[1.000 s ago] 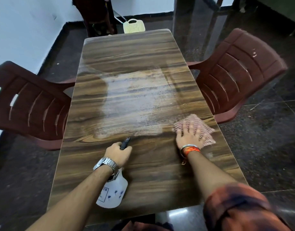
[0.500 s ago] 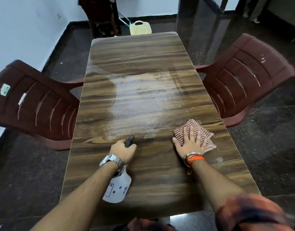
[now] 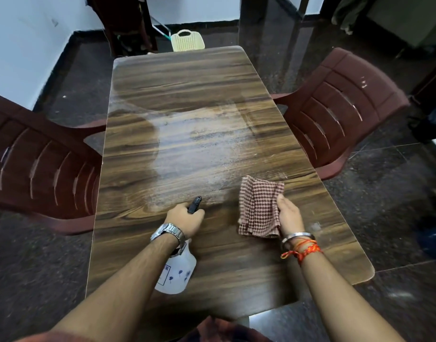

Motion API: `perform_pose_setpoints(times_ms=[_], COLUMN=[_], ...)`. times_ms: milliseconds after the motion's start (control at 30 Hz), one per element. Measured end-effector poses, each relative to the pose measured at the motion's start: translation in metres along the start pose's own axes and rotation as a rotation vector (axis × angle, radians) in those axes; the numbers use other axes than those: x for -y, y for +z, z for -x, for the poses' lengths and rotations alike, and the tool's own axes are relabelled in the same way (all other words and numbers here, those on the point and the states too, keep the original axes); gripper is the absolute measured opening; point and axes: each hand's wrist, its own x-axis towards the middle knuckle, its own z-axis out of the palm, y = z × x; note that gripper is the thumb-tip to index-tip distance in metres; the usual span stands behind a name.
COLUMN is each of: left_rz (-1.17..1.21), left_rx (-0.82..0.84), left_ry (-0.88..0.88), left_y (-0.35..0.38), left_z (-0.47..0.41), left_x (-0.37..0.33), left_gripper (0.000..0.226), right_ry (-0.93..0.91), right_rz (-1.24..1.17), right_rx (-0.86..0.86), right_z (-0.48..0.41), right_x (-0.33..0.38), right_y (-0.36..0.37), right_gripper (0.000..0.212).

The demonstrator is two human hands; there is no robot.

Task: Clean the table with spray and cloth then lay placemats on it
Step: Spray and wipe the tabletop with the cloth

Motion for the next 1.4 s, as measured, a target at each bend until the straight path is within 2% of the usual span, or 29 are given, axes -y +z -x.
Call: perform_pose_setpoints(times_ms=[67,133,167,233,300,367,400,533,700,767,833,933,1100,1167,1267,1400], left_rz=[-0.007,-0.009,-0.013,-0.021,-0.03,-0.047,-0.054,-0.079,-0.053,-0.051,-0.043,-0.022,0.064,0.076,0.084,0.067], left_rx=[0.009,0.019,0.022,0.031,0.043,0.055,0.06,0.092,0.109,0.115,0.114,0.101,0.056,0.024,-0.015,-0.086], left_ry=[0.011,0.025,0.032,0.044,0.054,0.064,0.069,0.088,0.087,0.088,0.081,0.051,-0.037,-0.059,-0.094,-0.14], left_y=[0.003,0.007,0.009,0.014,0.019,0.024,0.026,0.035,0.039,0.04,0.041,0.042,0.034,0.031,0.025,0.012], left_z=[0.0,0.001,0.001,0.001,0.001,0.002,0.002,0.003,0.003,0.005,0.008,0.011,0.011,0.011,0.012,0.01], left_x=[-0.003,-0.006,-0.007,-0.009,-0.012,-0.015,-0.017,-0.025,-0.028,-0.028,-0.028,-0.024,-0.017,-0.013,-0.005,0.006], left_gripper=[0.024,0.021,0.02,0.021,0.021,0.021,0.021,0.019,0.017,0.016,0.017,0.017,0.02,0.02,0.019,0.025], right_ry=[-0.062,-0.2,-0.303,-0.43,-0.393,-0.262,-0.223,-0.263,-0.063,0.054,0.095,-0.04,-0.501,-0.666,-0.688,-0.54], right_rz=[0.239,0.418,0.498,0.746,1.041,1.205,1.232,1.348,1.289,1.233,1.209,1.272,1.392,1.413,1.408,1.418], right_rx=[-0.169,-0.282,-0.277,-0.14,-0.02,-0.003,0.003,0.088,-0.129,-0.16,-0.175,-0.119,0.336,0.46,0.431,0.333], right_z=[-0.007,-0.003,-0.001,0.002,0.003,0.006,0.007,0.002,-0.013,-0.017,-0.015,0.001,0.036,0.039,0.03,0.026], right_x=[-0.013,-0.024,-0.03,-0.046,-0.059,-0.068,-0.069,-0.074,-0.074,-0.072,-0.068,-0.069,-0.081,-0.084,-0.084,-0.081], right_y=[-0.026,-0.035,-0.032,-0.015,0.006,0.028,0.036,0.022,-0.062,-0.085,-0.082,-0.046,0.018,0.025,0.024,0.042], right_gripper=[0.028,0.044,0.05,0.059,0.069,0.069,0.064,0.053,0.055,0.055,0.055,0.055,0.055,0.053,0.053,0.054])
